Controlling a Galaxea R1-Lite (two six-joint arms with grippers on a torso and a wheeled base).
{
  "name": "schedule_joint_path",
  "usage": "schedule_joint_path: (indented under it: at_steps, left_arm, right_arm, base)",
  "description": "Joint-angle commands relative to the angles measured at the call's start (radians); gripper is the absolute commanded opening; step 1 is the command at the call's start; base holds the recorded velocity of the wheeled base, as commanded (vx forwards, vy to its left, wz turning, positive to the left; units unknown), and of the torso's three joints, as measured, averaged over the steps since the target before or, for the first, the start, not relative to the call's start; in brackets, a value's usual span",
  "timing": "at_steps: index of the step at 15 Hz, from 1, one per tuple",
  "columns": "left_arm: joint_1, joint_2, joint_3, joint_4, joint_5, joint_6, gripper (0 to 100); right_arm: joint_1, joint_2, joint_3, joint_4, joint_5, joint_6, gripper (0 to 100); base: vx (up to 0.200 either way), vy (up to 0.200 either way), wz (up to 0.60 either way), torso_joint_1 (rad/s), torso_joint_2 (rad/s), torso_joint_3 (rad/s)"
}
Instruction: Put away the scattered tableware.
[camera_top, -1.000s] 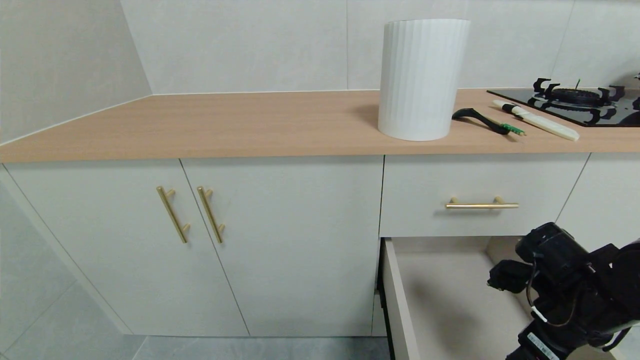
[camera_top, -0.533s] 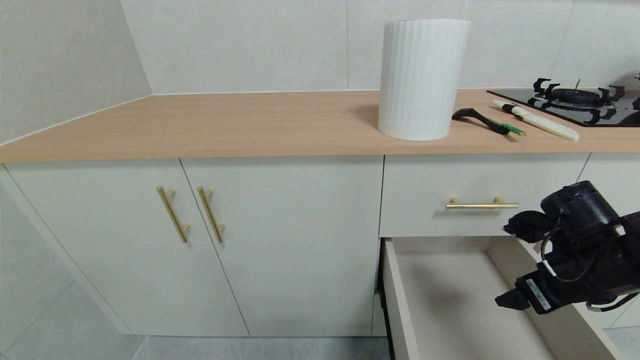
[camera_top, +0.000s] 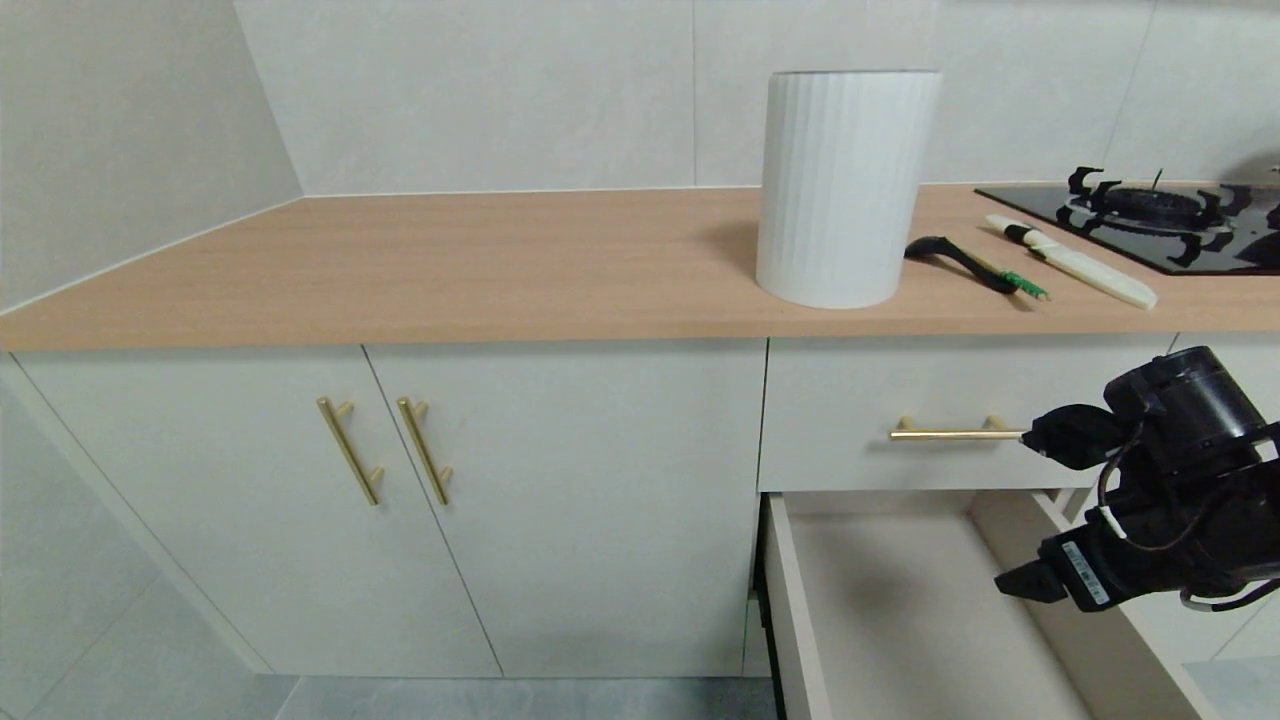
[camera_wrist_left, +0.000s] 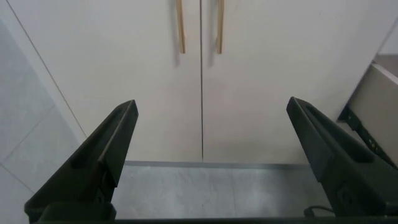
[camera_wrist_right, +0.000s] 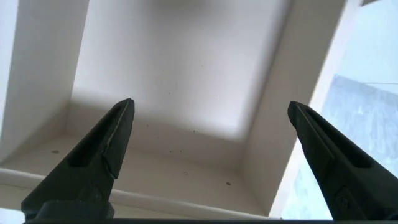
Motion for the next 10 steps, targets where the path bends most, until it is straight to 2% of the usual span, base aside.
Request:
schedule_joint_path:
  at_steps: [1,10]
  left_arm:
    - [0.0,0.0,0.0,0.0,0.001,0.0,100]
    - [0.0,0.0,0.0,0.0,0.001,-0.002,100]
  right_arm:
    - [0.001,-0.006,0.0,0.001,0.0,-0.001,100]
    - [0.001,-0.009,0.002,0.001,0.0,-0.001,100]
  base:
    - [0.0,0.0,0.0,0.173,-0.58,-0.3]
    - [0.0,0.0,0.0,0.183,-0.48,-0.287]
